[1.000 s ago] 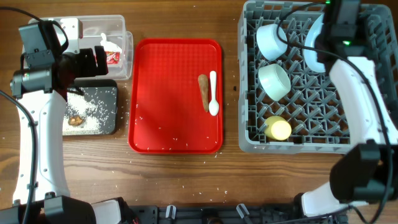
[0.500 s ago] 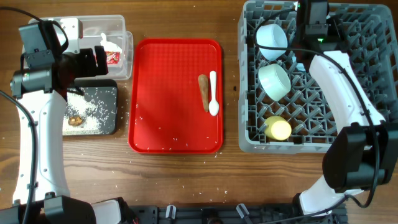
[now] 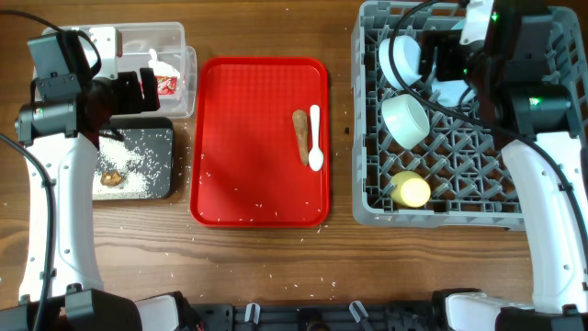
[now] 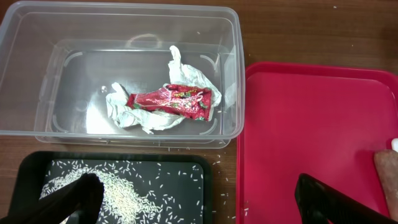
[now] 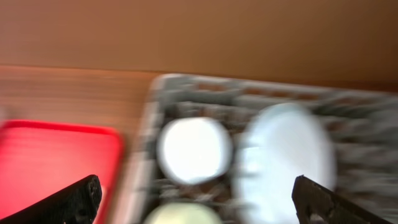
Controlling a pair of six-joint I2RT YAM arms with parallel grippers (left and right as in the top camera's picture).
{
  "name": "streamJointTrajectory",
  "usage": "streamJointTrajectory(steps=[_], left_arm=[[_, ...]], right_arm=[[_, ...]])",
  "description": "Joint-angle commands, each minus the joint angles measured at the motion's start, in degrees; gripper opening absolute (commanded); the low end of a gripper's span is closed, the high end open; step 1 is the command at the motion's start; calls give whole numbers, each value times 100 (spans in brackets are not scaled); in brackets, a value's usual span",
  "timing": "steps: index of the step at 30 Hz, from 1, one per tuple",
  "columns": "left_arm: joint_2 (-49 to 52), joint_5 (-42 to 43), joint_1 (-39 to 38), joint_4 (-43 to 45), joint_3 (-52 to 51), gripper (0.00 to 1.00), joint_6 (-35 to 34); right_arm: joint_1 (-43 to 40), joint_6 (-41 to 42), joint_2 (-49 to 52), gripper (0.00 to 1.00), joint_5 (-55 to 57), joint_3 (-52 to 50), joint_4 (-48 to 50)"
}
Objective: Sort waste into correct bins and load items into the dishwasher rack
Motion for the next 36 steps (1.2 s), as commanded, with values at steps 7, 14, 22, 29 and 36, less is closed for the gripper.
streamJointTrajectory(steps=[7,14,22,29,36], left_arm=[[-105,-28,11,101,111,100,136],[-105,-31,11,538,111,100,127],[-33,1685,-297,109,111,100,-243],[208,1884,-2409,289,111,100,-649],[1191,-295,-3768,1652,111,100,-2887]], right_arm=[[813,1093,531,100,-1950,-26,-162],[1965,1635,1270,100,-966,-26,-81],[2149,1635,1425,100,-531,74,-214],[396,1364,310,100,-398,258,-1084],[-424,1169,-85,100,-350,256,-1744]])
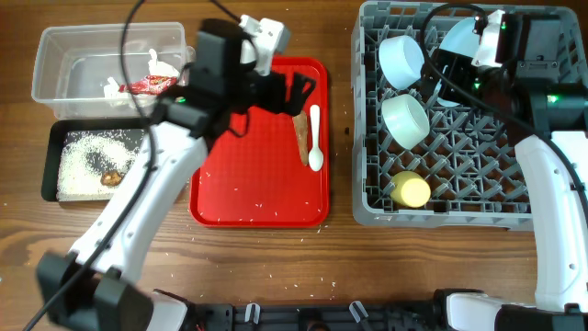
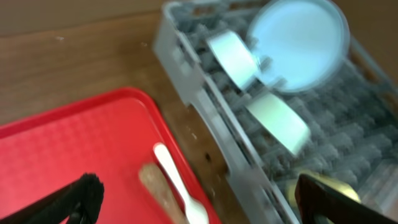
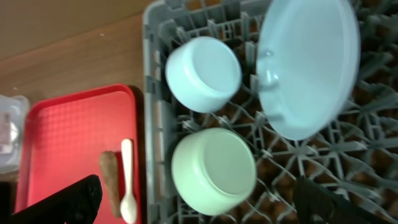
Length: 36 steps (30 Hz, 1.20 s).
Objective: Sort waste into correct bins and load items into the dishwasher rack
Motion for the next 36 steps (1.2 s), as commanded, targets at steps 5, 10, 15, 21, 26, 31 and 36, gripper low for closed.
streamJointTrajectory(steps=[5,10,15,21,26,31,36], left_arm=[[2404,-2697,-1104,697,66,96,-2820],[2839,-3270,-1139,448,66,80,-3309],[3132,-3257,-1139,415,66,75,-3713],[3200,-2922,-1139,210,66,53,-3713],[3117,-2927,-1139,146,66,21,-3709],[2138,-2929,-835,-328,68,20,-3709],[46,-3401,13,-1864,66,18,-3711]], right_arm=[[-22,-166,-105,100,122,98,-208],[-22,-166,-105,100,120,98,-223],[-22,-170,-105,100,120,98,-223],[-22,-170,-105,100,122,98,-229],[-22,-177,-105,100,166,98,-245],[-22,-177,-103,100,247,98,-210],[-22,-313,-105,100,243,98,-50]])
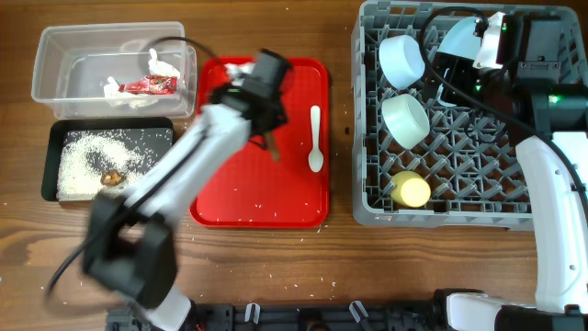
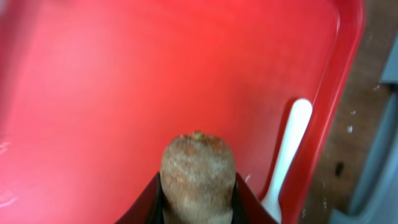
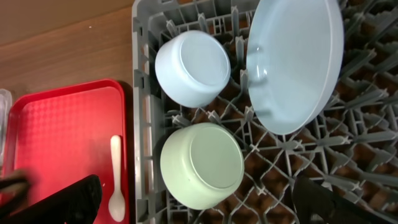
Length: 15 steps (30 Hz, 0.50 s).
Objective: Sort waste into correct bins and load items into the dishwasher rack
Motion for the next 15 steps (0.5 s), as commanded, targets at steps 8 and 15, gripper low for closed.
streamJointTrajectory(steps=[8,15], left_arm=[[-2079,-1045,2752,-1851,-13,16,-74],[-1095,-1023,4572,-975,-848,17,-1143]], right_arm=[[-9,-105,-92,100,-22,96,33],[-9,-98,-92,100,-37,96,63]])
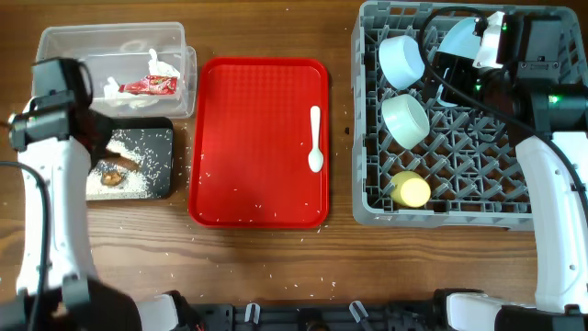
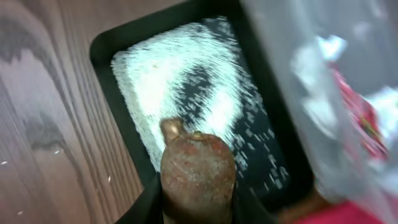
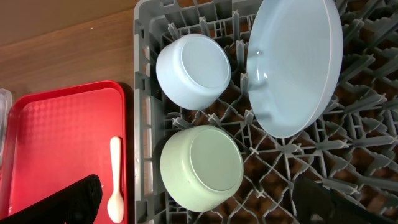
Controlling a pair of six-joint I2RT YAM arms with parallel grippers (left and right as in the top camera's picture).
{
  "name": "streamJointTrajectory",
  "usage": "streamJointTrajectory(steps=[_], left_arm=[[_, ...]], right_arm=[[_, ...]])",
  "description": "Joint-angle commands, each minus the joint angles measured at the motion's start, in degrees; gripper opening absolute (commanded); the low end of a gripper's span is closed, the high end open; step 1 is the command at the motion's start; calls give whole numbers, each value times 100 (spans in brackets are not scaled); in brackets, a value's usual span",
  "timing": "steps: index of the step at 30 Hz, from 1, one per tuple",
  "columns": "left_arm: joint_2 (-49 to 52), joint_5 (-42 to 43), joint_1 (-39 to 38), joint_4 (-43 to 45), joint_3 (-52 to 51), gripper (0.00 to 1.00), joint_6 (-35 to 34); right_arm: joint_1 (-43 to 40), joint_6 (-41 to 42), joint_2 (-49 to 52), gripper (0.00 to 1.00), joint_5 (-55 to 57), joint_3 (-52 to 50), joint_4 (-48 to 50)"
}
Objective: Sort waste into correct bins and load items into the dishwasher rack
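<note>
My left gripper [image 2: 198, 202] is shut on a brown, crusty food stick [image 2: 198, 171], held over the black bin [image 2: 106, 50] of scattered rice. Under the stick's tip lies a small brown scrap [image 2: 170, 127]. From overhead, the left gripper [image 1: 106, 147] hangs over the black bin [image 1: 161, 188]. A white spoon [image 1: 315, 138] lies on the red tray [image 1: 248, 184]. My right gripper [image 3: 208, 208] stands open above the grey dish rack [image 3: 142, 93], holding nothing. The rack carries a pale blue bowl [image 3: 194, 70], a green bowl [image 3: 202, 165], a blue plate [image 3: 298, 62] and a yellow cup [image 1: 411, 190].
A clear bin [image 1: 55, 41] at the back left holds a red wrapper [image 1: 153, 85] and crumpled white paper [image 1: 115, 89]. Rice grains are strewn on the red tray and on the wooden table [image 1: 276, 267] around it.
My left gripper, shut on the brown food stick, has moved from over the red tray to over the black rice bin. The right arm has hardly moved.
My left gripper was open over the clear bin while the stick lay beside the spoon on the tray. Then it was open above the tray, then shut on the stick there, and now holds it over the black bin. The right gripper stayed open over the rack.
</note>
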Motion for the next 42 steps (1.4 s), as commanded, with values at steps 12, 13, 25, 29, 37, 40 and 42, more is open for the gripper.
streamJointTrajectory(steps=[12,13,25,29,37,40,42], left_arm=[[2422,-57,442,2068,-485,49,-616],[2420,-59,442,2116,-483,60,-612],[876,553,306,769,74,91,826],[192,1163,-282,732,74,92,1064],[31,1770,-1864,765,74,95,1067],[13,1777,-2079,1040,74,98,1172],[-50,1773,-2063,1088,76,99,1244]], right_arm=[[-9,-59,-87,100,-188,96,-55],[-9,-61,-87,100,-284,96,-74],[1405,260,-4,100,-706,96,533],[2216,544,304,100,-778,96,881],[2546,479,778,96,-1237,94,1045],[2865,483,1117,92,-1209,94,1067],[3108,503,1331,91,-1115,94,1067]])
